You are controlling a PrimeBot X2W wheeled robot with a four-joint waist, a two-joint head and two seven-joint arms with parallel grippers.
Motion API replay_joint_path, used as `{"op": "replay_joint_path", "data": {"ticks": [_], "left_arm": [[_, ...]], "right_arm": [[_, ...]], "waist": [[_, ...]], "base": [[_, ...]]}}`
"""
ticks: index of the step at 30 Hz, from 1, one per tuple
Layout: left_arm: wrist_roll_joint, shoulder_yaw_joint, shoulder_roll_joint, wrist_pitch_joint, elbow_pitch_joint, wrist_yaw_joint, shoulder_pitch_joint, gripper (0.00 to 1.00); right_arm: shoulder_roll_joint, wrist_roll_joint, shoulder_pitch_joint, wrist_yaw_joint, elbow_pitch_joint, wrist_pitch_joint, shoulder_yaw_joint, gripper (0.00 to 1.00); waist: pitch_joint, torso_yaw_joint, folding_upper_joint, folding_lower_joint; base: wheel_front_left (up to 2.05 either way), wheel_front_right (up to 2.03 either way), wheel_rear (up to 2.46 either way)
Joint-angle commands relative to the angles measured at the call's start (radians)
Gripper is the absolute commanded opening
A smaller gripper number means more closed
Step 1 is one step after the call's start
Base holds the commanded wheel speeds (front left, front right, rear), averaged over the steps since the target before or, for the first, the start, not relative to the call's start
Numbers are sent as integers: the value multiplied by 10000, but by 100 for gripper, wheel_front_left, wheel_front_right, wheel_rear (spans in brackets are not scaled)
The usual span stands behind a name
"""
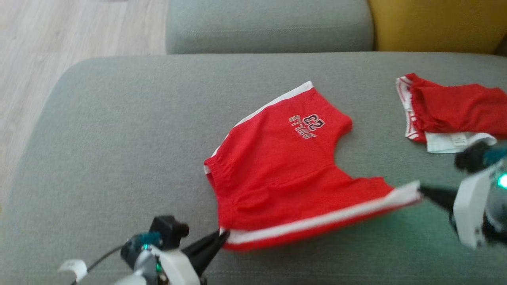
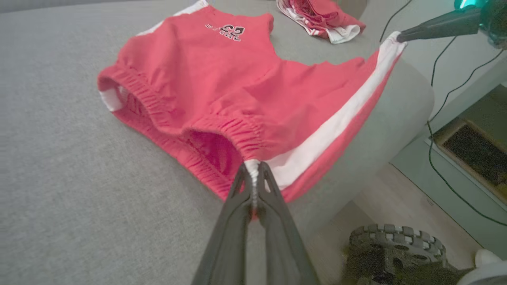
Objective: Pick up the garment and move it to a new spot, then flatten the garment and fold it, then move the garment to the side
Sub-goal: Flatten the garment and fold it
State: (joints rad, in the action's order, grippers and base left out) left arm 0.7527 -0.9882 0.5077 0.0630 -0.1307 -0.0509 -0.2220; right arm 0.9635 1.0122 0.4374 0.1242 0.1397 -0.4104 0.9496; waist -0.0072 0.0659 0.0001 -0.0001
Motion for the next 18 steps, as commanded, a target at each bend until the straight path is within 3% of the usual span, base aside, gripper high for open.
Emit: {"op": "replay_joint_path", "data": {"ticks": [1,8,18], "left_arm": [[192,539,130,42,382,10,-796,0],[467,894,-433,74,480,-181,-1786,0],[717,1109,-1182,282,-382,-477,-2952,0]], "right_arm": [[192,-168,484,65,-89,-46,-421,0],[-413,-610,1888,65,279,-366,-1230,0],[-1355,-1364,3968,65,1639,-515,-1144,0]], "waist": [[238,240,-1,1],[1127,940,-1,1],[2179,1616,-1,1]], "base": [[0,0,0],[0,0,0],[0,0,0]]}}
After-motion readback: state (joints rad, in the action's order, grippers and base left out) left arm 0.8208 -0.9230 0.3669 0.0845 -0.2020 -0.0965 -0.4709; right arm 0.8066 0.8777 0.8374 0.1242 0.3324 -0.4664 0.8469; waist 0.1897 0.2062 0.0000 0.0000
